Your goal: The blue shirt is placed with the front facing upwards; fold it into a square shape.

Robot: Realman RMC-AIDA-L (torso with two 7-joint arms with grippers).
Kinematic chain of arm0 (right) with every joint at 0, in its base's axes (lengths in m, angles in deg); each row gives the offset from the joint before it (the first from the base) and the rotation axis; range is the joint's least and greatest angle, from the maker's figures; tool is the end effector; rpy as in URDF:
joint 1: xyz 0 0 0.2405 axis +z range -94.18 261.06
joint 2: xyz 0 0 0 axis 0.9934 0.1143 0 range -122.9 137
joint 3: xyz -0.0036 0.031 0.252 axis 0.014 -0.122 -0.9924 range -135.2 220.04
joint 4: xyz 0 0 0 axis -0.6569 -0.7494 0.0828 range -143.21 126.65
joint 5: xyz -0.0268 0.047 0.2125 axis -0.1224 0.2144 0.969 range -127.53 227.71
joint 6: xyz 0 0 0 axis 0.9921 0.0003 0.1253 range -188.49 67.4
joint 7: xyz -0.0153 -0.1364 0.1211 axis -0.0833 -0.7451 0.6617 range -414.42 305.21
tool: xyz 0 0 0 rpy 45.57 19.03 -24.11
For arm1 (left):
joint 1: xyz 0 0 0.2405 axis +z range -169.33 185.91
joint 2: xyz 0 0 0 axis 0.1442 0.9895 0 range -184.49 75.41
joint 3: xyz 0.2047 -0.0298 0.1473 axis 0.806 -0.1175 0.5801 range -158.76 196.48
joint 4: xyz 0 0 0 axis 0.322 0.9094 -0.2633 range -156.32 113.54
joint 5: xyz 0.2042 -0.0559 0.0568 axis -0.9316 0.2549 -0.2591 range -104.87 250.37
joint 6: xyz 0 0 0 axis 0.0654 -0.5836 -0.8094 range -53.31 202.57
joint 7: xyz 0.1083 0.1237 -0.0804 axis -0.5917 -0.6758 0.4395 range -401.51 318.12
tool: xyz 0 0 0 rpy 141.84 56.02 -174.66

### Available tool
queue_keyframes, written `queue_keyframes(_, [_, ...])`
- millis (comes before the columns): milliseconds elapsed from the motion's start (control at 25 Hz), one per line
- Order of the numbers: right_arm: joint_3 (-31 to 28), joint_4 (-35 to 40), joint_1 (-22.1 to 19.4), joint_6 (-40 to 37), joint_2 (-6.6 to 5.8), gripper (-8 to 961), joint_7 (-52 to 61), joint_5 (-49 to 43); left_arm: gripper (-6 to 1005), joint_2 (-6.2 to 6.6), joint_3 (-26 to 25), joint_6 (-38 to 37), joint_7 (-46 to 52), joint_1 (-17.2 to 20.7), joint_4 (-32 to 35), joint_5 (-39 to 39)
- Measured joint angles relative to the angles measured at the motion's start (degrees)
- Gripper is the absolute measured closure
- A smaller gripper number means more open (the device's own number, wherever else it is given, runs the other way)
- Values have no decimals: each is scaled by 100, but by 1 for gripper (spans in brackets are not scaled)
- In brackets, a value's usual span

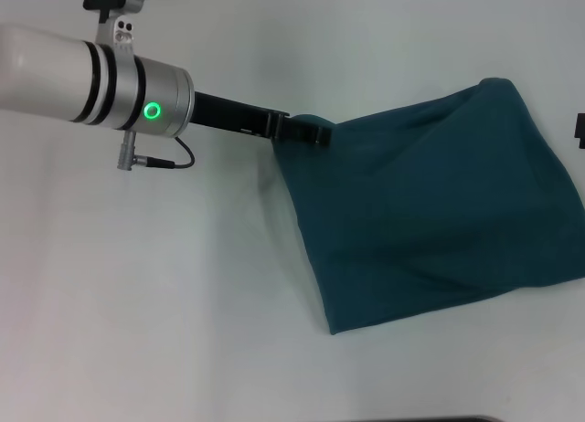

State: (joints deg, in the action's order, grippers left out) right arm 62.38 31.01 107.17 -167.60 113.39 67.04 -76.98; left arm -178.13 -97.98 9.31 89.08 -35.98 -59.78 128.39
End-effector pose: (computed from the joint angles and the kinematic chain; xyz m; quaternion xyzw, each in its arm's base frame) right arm 0.3317 0.2979 0.0894 -0.7710 0.5787 0.2540 0.0788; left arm -0.1838 0.4029 -0.1211 -0.8838 -0.4506 -0.0796 0.0972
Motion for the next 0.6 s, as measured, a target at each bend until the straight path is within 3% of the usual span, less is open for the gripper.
queue_keyframes(600, [-1,0,9,0,0,178,8,20,108,-33,231,137,94,-14,16,-74])
